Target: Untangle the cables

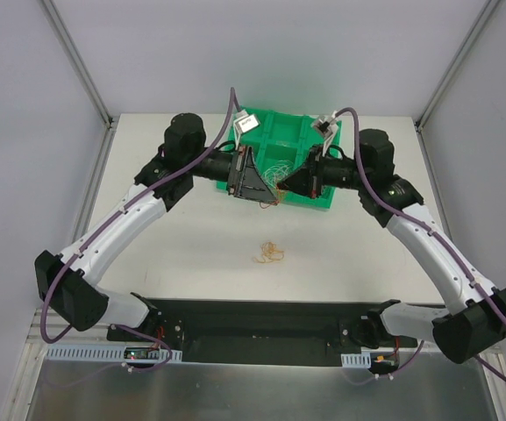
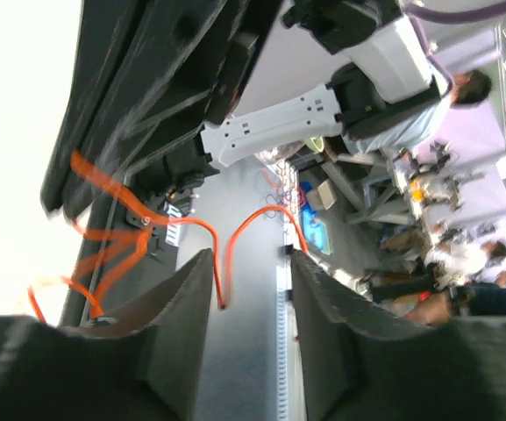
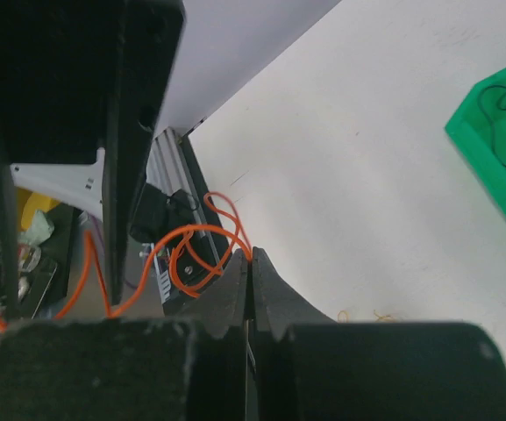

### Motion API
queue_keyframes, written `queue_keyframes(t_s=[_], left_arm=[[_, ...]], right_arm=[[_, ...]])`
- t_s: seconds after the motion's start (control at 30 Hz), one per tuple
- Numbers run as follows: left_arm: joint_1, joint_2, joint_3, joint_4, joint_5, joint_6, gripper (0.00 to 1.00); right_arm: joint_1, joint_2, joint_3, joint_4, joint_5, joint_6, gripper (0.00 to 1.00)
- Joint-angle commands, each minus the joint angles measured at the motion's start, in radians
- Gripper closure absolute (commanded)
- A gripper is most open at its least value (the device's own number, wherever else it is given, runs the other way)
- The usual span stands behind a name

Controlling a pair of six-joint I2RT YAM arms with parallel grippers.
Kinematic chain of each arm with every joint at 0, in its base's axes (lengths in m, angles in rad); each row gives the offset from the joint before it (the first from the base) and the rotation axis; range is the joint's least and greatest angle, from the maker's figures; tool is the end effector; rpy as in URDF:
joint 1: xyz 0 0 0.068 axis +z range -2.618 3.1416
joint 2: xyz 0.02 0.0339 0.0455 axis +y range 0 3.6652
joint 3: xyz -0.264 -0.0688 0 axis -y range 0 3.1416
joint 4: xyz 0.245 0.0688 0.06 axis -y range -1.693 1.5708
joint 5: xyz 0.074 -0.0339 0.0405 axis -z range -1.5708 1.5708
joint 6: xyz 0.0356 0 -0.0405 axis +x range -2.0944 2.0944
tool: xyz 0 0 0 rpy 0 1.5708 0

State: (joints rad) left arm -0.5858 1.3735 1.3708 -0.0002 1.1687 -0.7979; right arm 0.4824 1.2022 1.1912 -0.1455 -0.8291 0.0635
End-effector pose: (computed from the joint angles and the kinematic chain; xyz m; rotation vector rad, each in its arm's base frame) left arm 0.2330 -0.1939 0.4315 0.9059 1.7530 -1.8868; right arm 0.2247 0.1473 0.4018 -0.9731 1.5210 1.1055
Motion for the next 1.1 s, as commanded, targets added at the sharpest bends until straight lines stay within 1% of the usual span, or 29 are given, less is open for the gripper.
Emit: queue_keyframes(t_s=[0.0,0.03,0.07,0.17,0.23,0.27,0.33,0.4,0.5,0.53,0.63,0.8,0.93,1.0,1.03,1.07], left_arm=[[0.067,-0.088,-0.097,-0.027,-0.108,0.006,0.42],[0.09,-0.118,-0.119,-0.061,-0.175,0.026,0.29],[0.116,-0.148,-0.137,-0.13,-0.24,0.051,0.24],[0.17,-0.232,-0.159,-0.249,-0.38,0.127,0.17],[0.179,-0.273,-0.157,-0.337,-0.466,0.184,0.12],[0.179,-0.293,-0.157,-0.374,-0.504,0.206,0.11],[0.179,-0.31,-0.171,-0.437,-0.561,0.233,0.1],[0.179,-0.317,-0.185,-0.492,-0.581,0.255,0.1],[0.179,-0.323,-0.199,-0.552,-0.613,0.299,0.1],[0.179,-0.323,-0.199,-0.57,-0.622,0.318,0.1],[0.179,-0.317,-0.191,-0.615,-0.649,0.373,0.1],[0.179,-0.278,-0.179,-0.646,-0.656,0.446,0.1],[0.179,-0.245,-0.139,-0.685,-0.65,0.502,0.1],[0.179,-0.243,-0.124,-0.705,-0.644,0.522,0.1],[0.179,-0.248,-0.122,-0.71,-0.646,0.529,0.1],[0.179,-0.251,-0.121,-0.716,-0.644,0.534,0.1]], right_arm=[[-0.054,0.045,0.083,0.037,0.085,0.055,1.0],[-0.065,0.054,0.105,0.011,0.12,0.055,1.0],[-0.076,0.069,0.125,-0.011,0.161,0.056,1.0],[-0.1,0.12,0.191,-0.095,0.322,0.056,1.0],[-0.108,0.164,0.257,-0.182,0.501,0.055,1.0],[-0.116,0.192,0.281,-0.212,0.612,0.061,1.0],[-0.131,0.252,0.341,-0.265,0.772,0.074,1.0],[-0.157,0.325,0.41,-0.293,0.894,0.088,1.0],[-0.195,0.469,0.548,-0.368,1.027,0.098,1.0],[-0.203,0.517,0.606,-0.399,1.05,0.095,1.0],[-0.24,0.66,0.734,-0.419,1.048,0.076,1.0],[-0.275,0.877,0.954,-0.482,1.068,0.073,0.99],[-0.28,1.051,1.125,-0.511,0.996,0.039,0.96],[-0.281,1.1,1.18,-0.519,0.99,0.044,0.91],[-0.283,1.112,1.191,-0.519,0.99,0.05,0.86],[-0.281,1.123,1.196,-0.516,0.989,0.053,0.79]])
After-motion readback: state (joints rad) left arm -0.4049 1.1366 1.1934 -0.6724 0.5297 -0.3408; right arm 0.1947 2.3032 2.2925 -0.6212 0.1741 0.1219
